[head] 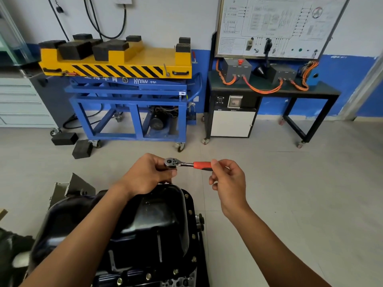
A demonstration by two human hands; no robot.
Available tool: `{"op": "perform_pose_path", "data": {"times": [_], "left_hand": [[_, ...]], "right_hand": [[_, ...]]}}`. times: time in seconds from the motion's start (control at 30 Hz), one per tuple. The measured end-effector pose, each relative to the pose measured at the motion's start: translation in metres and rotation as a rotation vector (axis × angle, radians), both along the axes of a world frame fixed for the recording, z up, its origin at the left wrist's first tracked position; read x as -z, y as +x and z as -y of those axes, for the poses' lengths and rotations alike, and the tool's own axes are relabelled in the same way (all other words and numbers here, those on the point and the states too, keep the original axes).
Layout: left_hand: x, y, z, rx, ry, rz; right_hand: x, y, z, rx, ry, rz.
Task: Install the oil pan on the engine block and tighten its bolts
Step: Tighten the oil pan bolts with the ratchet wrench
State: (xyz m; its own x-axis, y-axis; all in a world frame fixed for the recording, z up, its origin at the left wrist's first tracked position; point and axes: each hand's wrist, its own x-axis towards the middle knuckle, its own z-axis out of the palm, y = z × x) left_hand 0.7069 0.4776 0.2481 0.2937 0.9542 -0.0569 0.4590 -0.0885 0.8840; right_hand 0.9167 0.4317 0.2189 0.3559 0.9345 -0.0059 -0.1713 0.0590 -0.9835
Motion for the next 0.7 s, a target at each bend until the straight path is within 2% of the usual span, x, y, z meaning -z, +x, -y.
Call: {"op": "perform_pose_path", "data": {"times": [0.13, 0.37, 0.5, 0.7], "left_hand": [[0.0, 0.0, 0.001, -0.028, 0.006, 0.003], [0.0, 0.0, 0.002, -0.002, 0.016, -0.015], [0.003, 0.0, 0.001, -0.036, 0.033, -0.013], [0.004, -0.002, 0.001, -0.012, 0.019, -0.001]], "right_hand": [[0.007, 0.002, 0.029, -0.102, 0.032, 0.073], [0.003, -0.015, 0.077, -0.49, 0.027, 0.164], [-0.001, -0.024, 0.086, -0.544, 0.022, 0.258], [-0.004, -0.03, 0.086, -0.551, -0.001, 0.266]]}}
